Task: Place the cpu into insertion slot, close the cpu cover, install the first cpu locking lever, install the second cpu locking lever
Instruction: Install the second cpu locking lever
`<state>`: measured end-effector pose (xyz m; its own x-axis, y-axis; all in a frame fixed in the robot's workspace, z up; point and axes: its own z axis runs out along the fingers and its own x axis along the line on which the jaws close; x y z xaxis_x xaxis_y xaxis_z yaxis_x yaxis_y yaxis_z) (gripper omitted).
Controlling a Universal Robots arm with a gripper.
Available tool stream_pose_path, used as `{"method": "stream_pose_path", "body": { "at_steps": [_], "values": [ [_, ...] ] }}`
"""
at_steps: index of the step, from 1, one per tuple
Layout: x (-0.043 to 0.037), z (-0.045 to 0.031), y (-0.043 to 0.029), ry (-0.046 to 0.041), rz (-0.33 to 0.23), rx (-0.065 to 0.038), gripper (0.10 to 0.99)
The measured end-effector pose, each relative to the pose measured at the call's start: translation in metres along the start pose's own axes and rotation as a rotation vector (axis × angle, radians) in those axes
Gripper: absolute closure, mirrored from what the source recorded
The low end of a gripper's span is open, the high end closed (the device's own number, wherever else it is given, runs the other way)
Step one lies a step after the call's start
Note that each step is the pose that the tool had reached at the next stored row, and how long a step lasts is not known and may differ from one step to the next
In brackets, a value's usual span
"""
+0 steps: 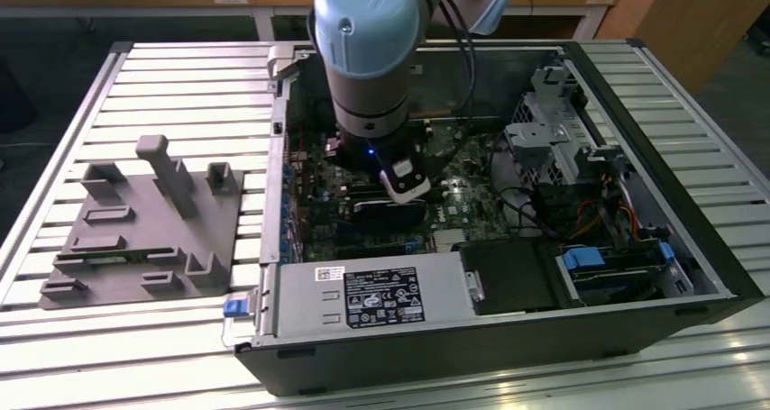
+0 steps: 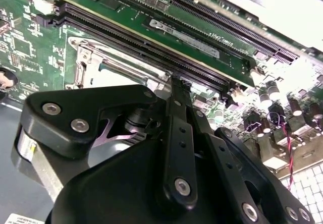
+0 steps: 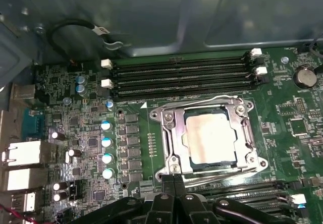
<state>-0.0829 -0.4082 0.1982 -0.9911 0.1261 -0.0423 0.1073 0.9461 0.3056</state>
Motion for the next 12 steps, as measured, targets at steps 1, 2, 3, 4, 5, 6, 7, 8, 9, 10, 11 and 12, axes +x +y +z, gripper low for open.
{"method": "stream_pose_path", "body": {
  "at_steps": [1,2,3,4,5,6,7,8,9,10,11,12],
  "values": [
    [0.0000,0.0007,-0.0008,0.0012,0.000,-0.001,0.980],
    [-0.0001,0.0011,-0.0019,0.0017,0.001,-0.003,0.980],
    [-0.0002,0.0013,-0.0032,0.0022,0.001,-0.004,0.980],
    [-0.0004,0.0014,-0.0044,0.0028,0.001,-0.007,0.980],
    [-0.0004,0.0018,-0.0054,0.0040,0.002,-0.012,0.980],
    [-0.0005,0.0021,-0.0061,0.0054,0.002,-0.017,0.980],
    [-0.0005,0.0023,-0.0066,0.0069,0.003,-0.022,0.980],
    [-0.0005,0.0026,-0.0070,0.0084,0.004,-0.027,0.980],
    [-0.0005,0.0031,-0.0072,0.0098,0.005,-0.032,0.980],
    [-0.0005,0.0037,-0.0074,0.0110,0.005,-0.035,0.980],
    [-0.0004,0.0045,-0.0076,0.0119,0.006,-0.037,0.980],
    [-0.0004,0.0054,-0.0079,0.0130,0.006,-0.038,0.980]
  ]
}}
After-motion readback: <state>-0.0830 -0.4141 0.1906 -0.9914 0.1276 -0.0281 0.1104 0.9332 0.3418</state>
